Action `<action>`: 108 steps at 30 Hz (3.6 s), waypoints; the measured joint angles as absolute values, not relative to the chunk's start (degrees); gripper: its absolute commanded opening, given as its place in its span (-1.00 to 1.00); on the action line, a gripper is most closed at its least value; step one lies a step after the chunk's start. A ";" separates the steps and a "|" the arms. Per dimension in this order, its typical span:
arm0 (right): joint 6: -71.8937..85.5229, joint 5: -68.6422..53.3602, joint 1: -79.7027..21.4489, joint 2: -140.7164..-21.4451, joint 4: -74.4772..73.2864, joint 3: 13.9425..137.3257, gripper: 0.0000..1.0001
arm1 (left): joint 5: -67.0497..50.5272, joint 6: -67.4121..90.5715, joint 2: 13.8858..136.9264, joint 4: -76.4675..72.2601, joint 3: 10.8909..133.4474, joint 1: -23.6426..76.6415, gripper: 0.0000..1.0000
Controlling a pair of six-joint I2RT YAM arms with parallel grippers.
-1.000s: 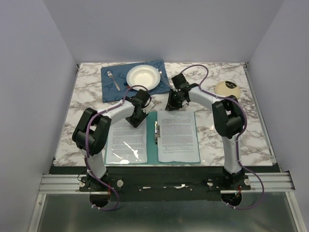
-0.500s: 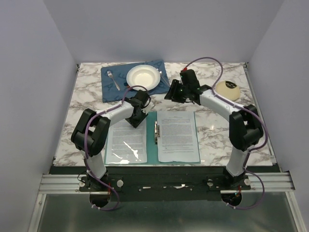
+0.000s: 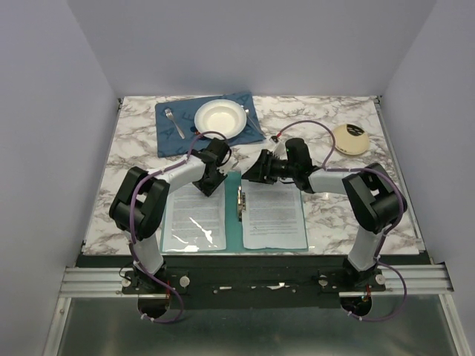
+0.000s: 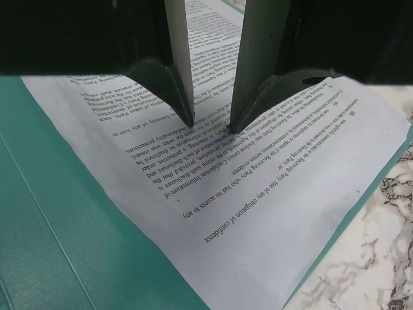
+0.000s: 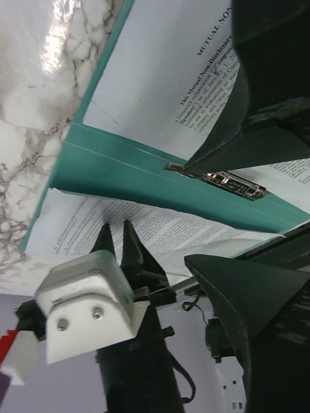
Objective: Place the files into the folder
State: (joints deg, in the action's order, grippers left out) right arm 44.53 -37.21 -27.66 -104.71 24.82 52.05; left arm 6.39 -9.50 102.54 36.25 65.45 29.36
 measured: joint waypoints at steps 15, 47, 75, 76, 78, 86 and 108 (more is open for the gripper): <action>40.73 -39.75 -27.68 -105.91 25.36 54.59 0.25 | -4.47 -8.38 103.33 40.36 67.07 25.17 -0.17; 37.06 -40.60 -31.57 -116.57 19.57 60.80 0.16 | -5.19 -9.06 103.74 40.84 67.31 23.73 -0.17; 43.77 -43.42 -32.69 -116.68 28.08 58.63 0.10 | -4.32 -9.19 103.72 40.88 67.31 23.73 -0.17; 44.01 -43.51 -32.69 -116.68 28.34 58.63 0.10 | -4.27 -9.19 103.72 40.88 67.31 23.73 -0.17; 44.21 -43.81 -32.69 -116.68 28.75 58.63 0.10 | -4.16 -9.19 103.72 40.88 67.31 23.73 -0.17; 45.19 -44.75 -33.21 -115.20 30.00 57.49 0.08 | -3.36 -9.21 103.72 40.99 67.37 23.73 -0.17; 48.23 -47.03 -37.54 -110.34 36.38 48.40 -0.01 | -1.17 -9.47 103.63 41.06 67.42 23.70 -0.17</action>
